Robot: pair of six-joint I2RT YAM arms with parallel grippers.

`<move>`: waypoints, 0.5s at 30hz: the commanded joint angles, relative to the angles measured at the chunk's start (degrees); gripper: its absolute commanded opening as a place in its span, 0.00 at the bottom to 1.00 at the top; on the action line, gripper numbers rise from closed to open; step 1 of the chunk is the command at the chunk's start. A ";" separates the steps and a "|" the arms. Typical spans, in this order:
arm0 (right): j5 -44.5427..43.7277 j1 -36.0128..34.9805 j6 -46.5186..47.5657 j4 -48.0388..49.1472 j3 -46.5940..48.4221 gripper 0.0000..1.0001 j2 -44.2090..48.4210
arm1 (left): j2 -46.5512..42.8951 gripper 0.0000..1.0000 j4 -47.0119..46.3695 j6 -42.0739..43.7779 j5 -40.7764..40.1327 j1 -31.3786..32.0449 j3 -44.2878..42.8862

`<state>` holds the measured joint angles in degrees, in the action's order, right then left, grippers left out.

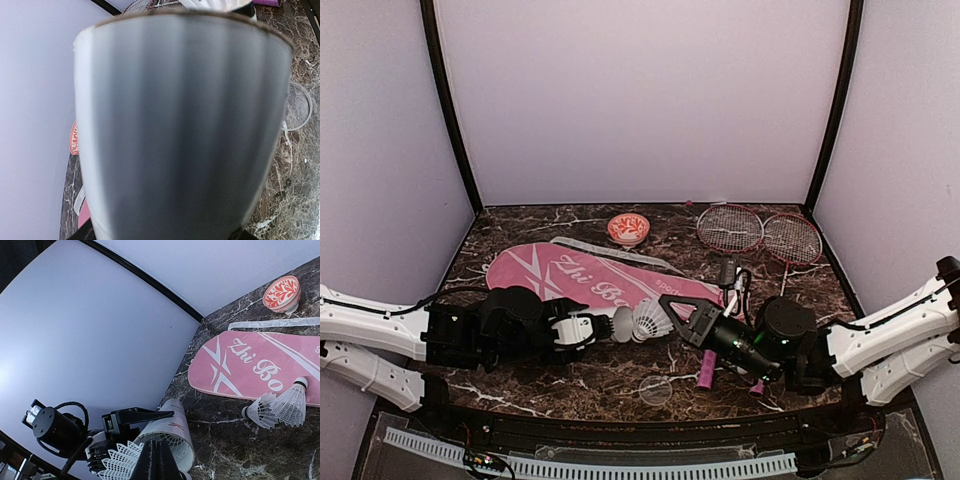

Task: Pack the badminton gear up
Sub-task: Place the shuttlecock in the shuttle tube.

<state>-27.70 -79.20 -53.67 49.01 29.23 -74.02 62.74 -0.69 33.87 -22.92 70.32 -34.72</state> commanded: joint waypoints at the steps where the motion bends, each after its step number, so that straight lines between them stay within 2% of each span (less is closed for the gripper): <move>1: -1.10 -0.78 0.46 2.86 1.20 0.00 -1.91 | -0.73 0.62 -0.98 -1.71 1.32 -0.19 -1.14; 15: -0.99 -2.57 -1.56 -0.71 1.13 0.00 -5.11 | -0.34 0.62 -1.16 -1.72 1.21 -0.19 -1.14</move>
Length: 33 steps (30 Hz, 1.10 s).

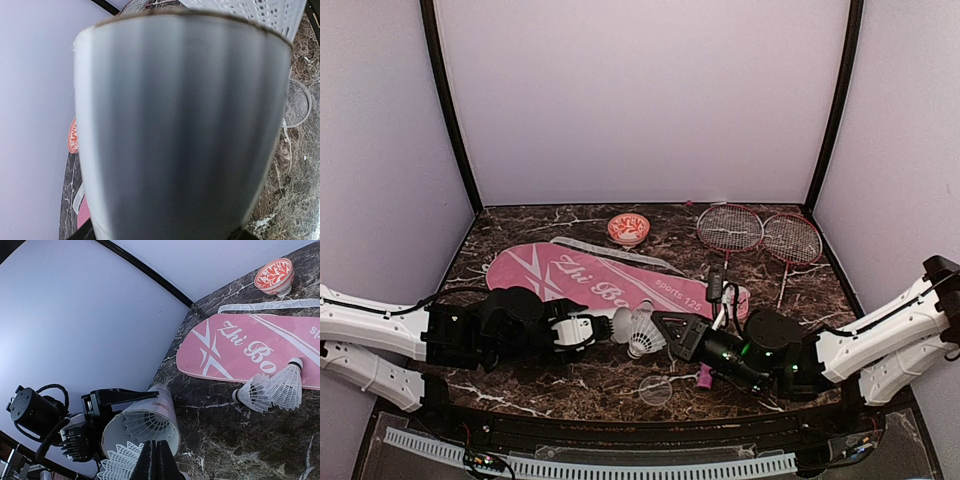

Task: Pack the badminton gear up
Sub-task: Place the shuttlecock in the shuttle tube.

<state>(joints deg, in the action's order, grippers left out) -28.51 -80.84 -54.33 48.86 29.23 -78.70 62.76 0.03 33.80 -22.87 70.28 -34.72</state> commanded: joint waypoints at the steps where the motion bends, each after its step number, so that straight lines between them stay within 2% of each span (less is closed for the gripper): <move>1: -0.07 -0.98 -1.02 -0.77 1.15 0.00 -0.55 | -0.28 0.62 -1.87 -1.64 1.16 -0.14 -1.14; 9: -0.87 -1.16 -0.78 -0.33 1.06 0.00 -0.19 | 0.07 0.62 -1.80 -1.55 1.17 -0.14 -1.12; 18: -7.33 -1.11 6.51 3.58 0.98 0.00 5.92 | 0.25 0.62 -1.88 -1.64 1.78 -0.14 -1.19; 24: -5.69 -1.08 10.03 7.60 3.84 0.00 2.94 | 0.26 0.62 -1.75 -1.63 1.78 -0.14 -1.26; 33: -4.03 -1.08 8.68 15.74 4.38 0.00 -5.06 | 0.23 0.62 -1.79 -1.63 2.22 -0.14 -1.23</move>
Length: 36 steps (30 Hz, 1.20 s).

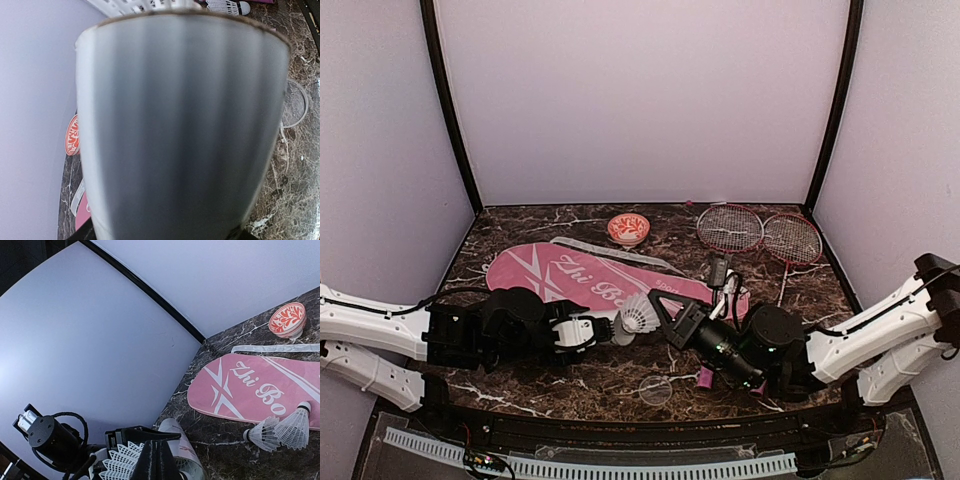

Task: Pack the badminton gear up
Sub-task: Place the shuttlecock in the shuttle tube.

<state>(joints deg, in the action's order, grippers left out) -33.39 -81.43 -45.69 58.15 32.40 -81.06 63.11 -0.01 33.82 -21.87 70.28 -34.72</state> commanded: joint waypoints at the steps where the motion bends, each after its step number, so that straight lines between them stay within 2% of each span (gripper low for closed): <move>1: 1.07 -0.49 -0.48 6.79 1.10 0.00 -3.37 | -0.15 0.62 -1.79 -1.67 1.14 -0.14 -1.23; 12: 3.93 -0.53 -5.53 2.62 -0.76 0.00 -5.43 | -0.45 0.62 -1.75 -1.58 0.70 -0.14 -1.16; 25: 9.97 -0.59 -6.00 -14.41 3.11 0.00 -5.07 | -0.45 0.62 -1.94 -1.47 0.51 -0.14 -0.95; 36: 10.80 -0.50 -3.68 -22.22 8.03 0.00 -5.59 | -0.18 0.62 -1.84 -1.44 0.73 -0.14 -1.05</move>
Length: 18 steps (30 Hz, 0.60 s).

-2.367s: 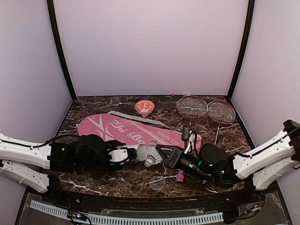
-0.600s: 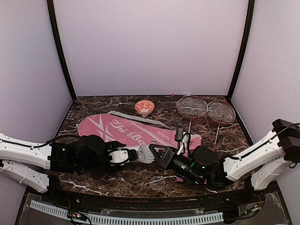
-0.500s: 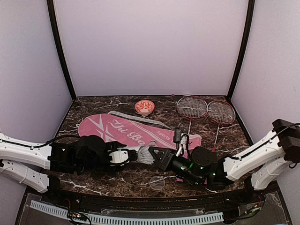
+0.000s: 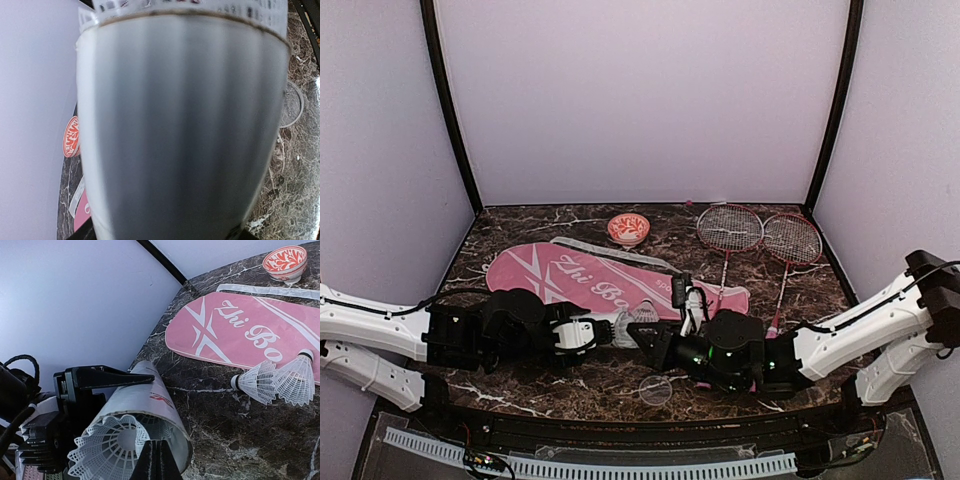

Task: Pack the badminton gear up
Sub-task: Place the shuttlecock in the shuttle tube.

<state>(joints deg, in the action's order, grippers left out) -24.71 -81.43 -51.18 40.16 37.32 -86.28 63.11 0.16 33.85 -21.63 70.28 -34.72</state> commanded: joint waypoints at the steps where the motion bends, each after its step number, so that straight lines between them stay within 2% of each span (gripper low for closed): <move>1: 2.09 -0.51 2.19 -5.46 3.90 0.00 -0.40 | -0.12 0.62 -1.99 -1.43 0.53 -0.18 -1.10; 18: 6.71 -0.10 6.80 -16.42 11.39 0.00 -2.09 | -0.18 0.62 -1.85 -1.33 0.71 -0.14 -1.10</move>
<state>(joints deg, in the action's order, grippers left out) -21.43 -81.32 -46.13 26.11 45.80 -86.85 63.11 0.19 33.87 -21.58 70.28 -34.72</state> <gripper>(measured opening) 0.005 0.626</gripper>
